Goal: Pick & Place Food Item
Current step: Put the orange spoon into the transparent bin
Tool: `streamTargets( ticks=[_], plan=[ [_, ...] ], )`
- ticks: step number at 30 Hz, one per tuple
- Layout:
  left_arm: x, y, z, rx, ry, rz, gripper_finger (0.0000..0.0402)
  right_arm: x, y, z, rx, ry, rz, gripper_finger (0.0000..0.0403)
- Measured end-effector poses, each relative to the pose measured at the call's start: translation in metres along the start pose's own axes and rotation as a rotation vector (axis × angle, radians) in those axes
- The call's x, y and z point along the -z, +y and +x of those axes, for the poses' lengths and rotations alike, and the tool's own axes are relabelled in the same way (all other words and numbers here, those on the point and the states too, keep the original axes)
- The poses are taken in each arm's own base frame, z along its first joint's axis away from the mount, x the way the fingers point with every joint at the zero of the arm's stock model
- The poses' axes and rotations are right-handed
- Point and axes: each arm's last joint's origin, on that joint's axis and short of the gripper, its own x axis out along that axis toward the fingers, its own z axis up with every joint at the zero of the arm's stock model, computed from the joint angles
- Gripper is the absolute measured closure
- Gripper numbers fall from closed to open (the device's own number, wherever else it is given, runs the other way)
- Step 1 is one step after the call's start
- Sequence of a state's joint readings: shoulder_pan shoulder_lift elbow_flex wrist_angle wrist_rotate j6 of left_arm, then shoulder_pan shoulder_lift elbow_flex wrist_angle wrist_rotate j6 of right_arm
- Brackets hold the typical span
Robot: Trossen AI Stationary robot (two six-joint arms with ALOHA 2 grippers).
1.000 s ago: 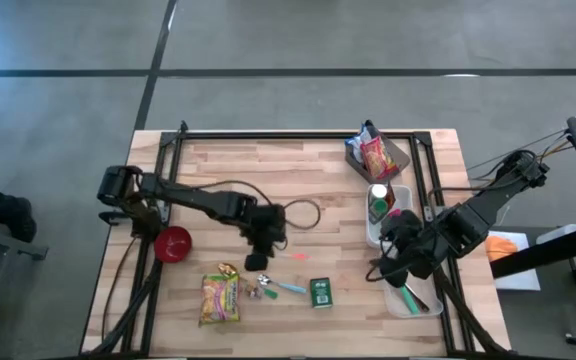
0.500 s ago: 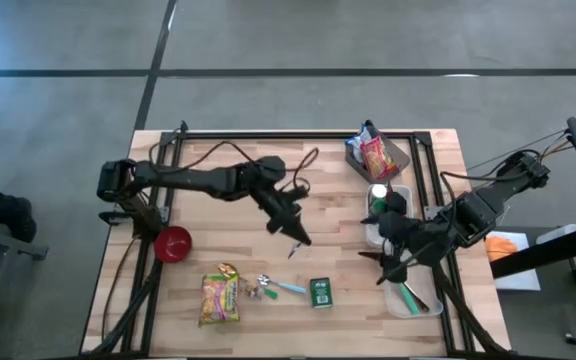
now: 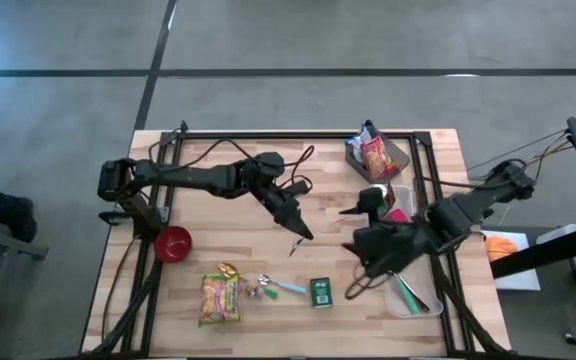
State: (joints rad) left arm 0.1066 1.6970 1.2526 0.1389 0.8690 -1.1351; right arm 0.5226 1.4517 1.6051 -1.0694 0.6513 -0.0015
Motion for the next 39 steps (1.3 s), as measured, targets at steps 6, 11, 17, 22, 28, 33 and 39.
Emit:
streamTargets(
  ticks=[6,11,17,22,28,33,39],
  plan=[
    [0.0,0.0,0.0,0.0,0.0,-0.007,0.0401,-0.009,-0.007,0.018,-0.062,0.077,0.003,0.0044],
    [0.0,0.0,0.0,0.002,0.007,0.003,0.0401,-0.01,-0.007,0.03,-0.104,0.117,0.003,0.0065],
    [0.0,0.0,0.0,0.006,0.014,0.008,0.0401,-0.009,-0.009,0.034,-0.099,0.129,-0.01,0.0152],
    [0.0,-0.001,0.0,0.016,0.013,0.019,0.0401,-0.009,-0.011,0.034,-0.094,0.132,-0.007,0.0227],
    [-0.001,-0.004,0.0,0.041,0.011,0.037,0.0401,-0.008,-0.013,0.036,-0.089,0.138,-0.001,0.0318],
    [-0.001,-0.004,0.0,0.042,0.015,0.037,0.0401,-0.009,-0.013,0.034,-0.094,0.135,0.009,0.0386],
    [-0.001,-0.004,0.0,0.043,0.018,0.052,0.0401,-0.009,-0.014,0.033,-0.133,0.138,0.087,0.0394]
  ],
)
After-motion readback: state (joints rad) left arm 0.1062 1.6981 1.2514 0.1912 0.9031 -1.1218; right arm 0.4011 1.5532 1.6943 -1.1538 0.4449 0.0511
